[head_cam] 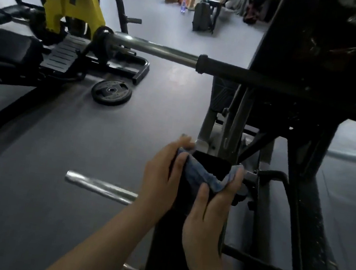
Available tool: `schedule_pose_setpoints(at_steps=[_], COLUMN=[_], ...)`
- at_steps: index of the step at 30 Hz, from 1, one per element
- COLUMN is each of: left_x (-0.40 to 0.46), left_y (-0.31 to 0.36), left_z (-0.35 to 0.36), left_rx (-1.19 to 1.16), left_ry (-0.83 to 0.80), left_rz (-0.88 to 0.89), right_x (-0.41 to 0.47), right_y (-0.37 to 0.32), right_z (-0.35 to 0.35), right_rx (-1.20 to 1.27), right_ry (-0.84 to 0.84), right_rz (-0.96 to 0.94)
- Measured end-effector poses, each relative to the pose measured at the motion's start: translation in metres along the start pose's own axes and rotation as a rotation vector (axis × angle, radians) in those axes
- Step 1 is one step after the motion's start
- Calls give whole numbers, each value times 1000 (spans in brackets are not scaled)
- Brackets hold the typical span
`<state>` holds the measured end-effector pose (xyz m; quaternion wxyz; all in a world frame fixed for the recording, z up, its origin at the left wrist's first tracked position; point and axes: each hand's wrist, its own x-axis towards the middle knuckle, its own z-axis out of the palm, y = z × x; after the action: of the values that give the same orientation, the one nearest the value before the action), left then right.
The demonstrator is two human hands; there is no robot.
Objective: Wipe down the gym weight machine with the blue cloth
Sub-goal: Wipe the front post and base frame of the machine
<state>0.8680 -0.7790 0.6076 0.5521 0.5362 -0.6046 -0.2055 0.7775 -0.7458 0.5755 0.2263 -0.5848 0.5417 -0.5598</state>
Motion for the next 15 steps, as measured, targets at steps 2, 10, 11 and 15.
schedule_pose_setpoints(at_steps=[2,10,11,15], left_x=[19,58,49,17], left_y=[3,-14,-19,-46], left_z=[-12,-31,-31,-34], left_rx=[75,-101,-163,-452], left_ry=[-181,-716,-670,-707], left_rz=[90,385,363,63], right_x=[5,1,-3,-21], right_y=[-8,-30,-31,-36], right_z=[14,69,75,92], right_rx=[-152,-395,-397,-234], right_ry=[107,480,492,527], right_rz=[-20,198,234,423])
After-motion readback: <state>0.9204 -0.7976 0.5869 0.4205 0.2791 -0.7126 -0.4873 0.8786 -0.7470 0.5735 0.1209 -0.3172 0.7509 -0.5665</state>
